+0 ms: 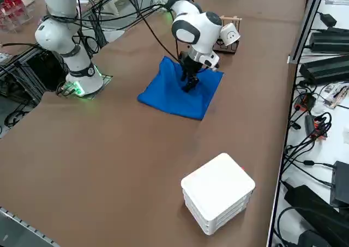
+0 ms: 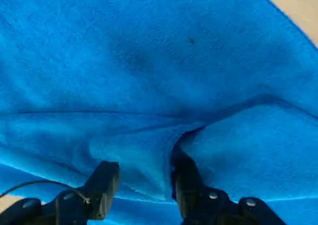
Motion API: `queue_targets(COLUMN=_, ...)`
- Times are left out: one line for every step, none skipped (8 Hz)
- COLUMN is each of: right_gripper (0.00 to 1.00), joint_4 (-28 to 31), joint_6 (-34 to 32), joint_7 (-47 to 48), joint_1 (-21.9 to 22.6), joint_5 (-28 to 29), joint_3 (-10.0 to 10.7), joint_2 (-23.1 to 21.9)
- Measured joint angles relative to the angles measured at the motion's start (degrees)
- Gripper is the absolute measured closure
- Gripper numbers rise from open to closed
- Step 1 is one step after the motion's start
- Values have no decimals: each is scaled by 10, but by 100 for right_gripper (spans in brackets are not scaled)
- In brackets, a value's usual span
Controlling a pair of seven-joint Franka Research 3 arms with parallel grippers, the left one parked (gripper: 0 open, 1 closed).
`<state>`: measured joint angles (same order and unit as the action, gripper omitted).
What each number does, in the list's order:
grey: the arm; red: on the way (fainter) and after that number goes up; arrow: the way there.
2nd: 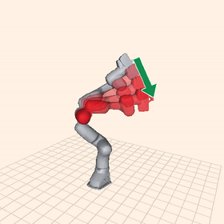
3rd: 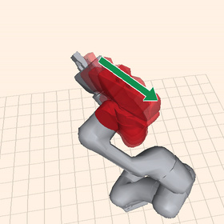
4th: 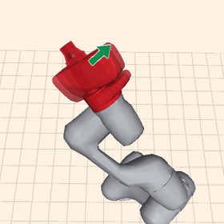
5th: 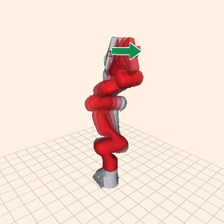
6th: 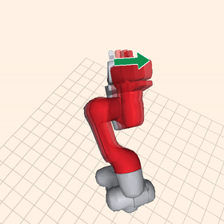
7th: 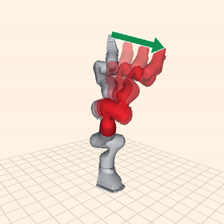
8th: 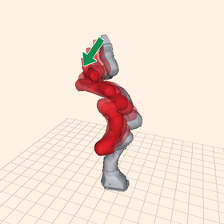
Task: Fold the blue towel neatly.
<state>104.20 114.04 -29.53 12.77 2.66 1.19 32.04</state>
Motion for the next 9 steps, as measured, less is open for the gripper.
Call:
queue_targets(right_gripper=32, joint_4=0, joint_6=-7, joint_7=0, joint_1=0, joint_5=6, joint_3=-1, joint_2=-1)
queue_targets(right_gripper=33, joint_4=0, joint_6=-10, joint_7=0, joint_1=0, joint_5=12, joint_3=-3, joint_2=-1)
queue_targets(right_gripper=36, joint_4=0, joint_6=-14, joint_7=-1, joint_1=0, joint_5=16, joint_3=-3, joint_2=-1)
queue_targets(right_gripper=40, joint_4=-1, joint_6=-19, joint_7=-1, joint_1=0, joint_5=16, joint_3=-3, joint_2=-2)
queue_targets(right_gripper=47, joint_4=-2, joint_6=-22, joint_7=-1, joint_1=0, joint_5=16, joint_3=-3, joint_2=-3)
queue_targets(right_gripper=53, joint_4=-4, joint_6=-23, joint_7=-1, joint_1=0, joint_5=16, joint_3=-4, joint_2=-3)
queue_targets(right_gripper=62, joint_4=-5, joint_6=-23, joint_7=-2, joint_1=0, joint_5=16, joint_3=-3, joint_2=-3)
queue_targets(right_gripper=65, joint_4=-5, joint_6=-23, joint_7=-2, joint_1=0, joint_5=16, joint_3=-3, joint_2=-3)
queue_targets(right_gripper=73, joint_4=-8, joint_6=-24, joint_7=-2, joint_1=0, joint_5=16, joint_3=-3, joint_2=-3)
